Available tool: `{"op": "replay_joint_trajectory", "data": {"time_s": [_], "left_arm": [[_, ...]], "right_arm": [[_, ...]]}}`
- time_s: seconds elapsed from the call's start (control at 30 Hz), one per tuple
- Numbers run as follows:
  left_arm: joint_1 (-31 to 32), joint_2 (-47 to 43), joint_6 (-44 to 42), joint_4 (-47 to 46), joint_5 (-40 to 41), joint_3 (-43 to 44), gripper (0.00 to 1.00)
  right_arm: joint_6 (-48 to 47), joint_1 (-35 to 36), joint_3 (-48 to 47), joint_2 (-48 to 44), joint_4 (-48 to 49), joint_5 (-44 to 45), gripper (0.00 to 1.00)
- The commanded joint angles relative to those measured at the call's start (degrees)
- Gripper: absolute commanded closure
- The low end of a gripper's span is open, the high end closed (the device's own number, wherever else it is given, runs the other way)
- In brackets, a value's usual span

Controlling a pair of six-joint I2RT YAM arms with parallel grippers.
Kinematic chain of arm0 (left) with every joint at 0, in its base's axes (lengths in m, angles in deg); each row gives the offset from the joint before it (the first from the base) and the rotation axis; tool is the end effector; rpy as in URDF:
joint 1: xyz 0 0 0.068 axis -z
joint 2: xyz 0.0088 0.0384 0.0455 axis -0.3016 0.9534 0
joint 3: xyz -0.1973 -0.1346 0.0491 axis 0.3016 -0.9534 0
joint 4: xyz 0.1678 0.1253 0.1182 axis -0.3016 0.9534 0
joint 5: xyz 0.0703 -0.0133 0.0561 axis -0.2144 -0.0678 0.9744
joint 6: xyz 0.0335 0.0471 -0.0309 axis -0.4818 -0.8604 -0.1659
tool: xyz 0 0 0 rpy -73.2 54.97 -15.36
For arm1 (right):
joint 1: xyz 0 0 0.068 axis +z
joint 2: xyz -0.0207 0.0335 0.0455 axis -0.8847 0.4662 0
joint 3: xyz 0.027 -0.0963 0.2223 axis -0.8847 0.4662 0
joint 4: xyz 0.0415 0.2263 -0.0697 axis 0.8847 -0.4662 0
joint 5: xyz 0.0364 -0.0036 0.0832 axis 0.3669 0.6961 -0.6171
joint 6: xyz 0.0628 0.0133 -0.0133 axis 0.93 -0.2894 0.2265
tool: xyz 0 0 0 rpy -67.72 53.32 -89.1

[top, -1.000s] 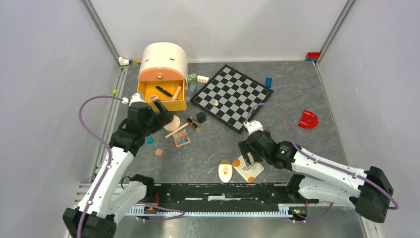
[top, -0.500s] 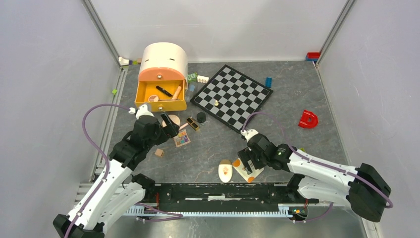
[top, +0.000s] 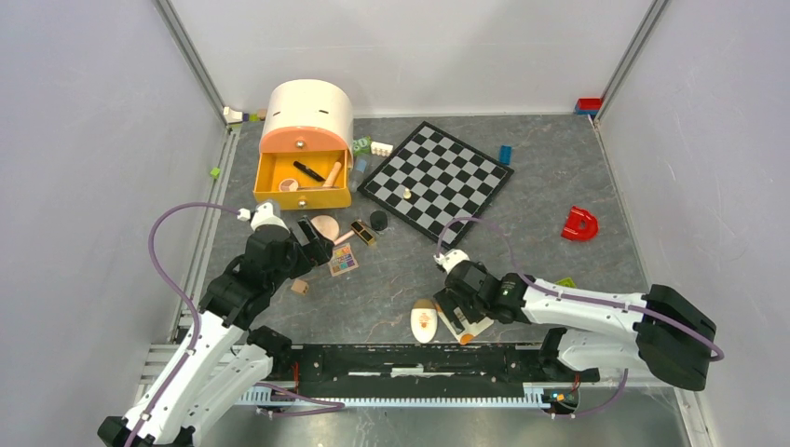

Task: Organize the makeup
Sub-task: Pick up the makeup from the center of the board.

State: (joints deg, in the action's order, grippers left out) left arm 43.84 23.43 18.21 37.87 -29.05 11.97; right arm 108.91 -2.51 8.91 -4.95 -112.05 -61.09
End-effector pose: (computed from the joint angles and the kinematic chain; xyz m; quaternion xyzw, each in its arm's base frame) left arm 0.1371 -0.0543 0.2525 -0.1826 0.8688 -0.1700 0.4277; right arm 0.1087 0.1646 0.1321 -0.2773 0.9289 0.0708 0.2351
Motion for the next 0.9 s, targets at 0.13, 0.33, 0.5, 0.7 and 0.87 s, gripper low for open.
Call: {"op": "replay_joint_trajectory", "data": {"time_s": [0.13,0.33,0.5,0.7,0.87], "left_arm": [[0.3,-0.3,-2.6,-0.6,0.7,-0.2,0.00],[0.3,-0.1,-2.6,-0.6,0.7,-0.1,0.00],[0.3,-0.1,-2.6,-0.6,0.6,-0.3,0.00],[0.3,0.0,-2.8,-0.6,0.4,-0.2,0.00],[0.3,-0.2,-3.3,0.1,0.4,0.3,0.00]], "right_arm": [[3.6,-0.1,-1.5,2.6,-4.9,14.8,0.02],[-0.3,-8.0,0.3,1.4,-2.3,13.3,0.02],[-4.8,-14.3,0.2,1.2,0.3,11.6,0.02],[-8.7,-19.1,-2.0,3.0,1.1,11.5,0.02],[-8.8,-19.8,-6.1,0.8,-0.3,10.2,0.02]]}}
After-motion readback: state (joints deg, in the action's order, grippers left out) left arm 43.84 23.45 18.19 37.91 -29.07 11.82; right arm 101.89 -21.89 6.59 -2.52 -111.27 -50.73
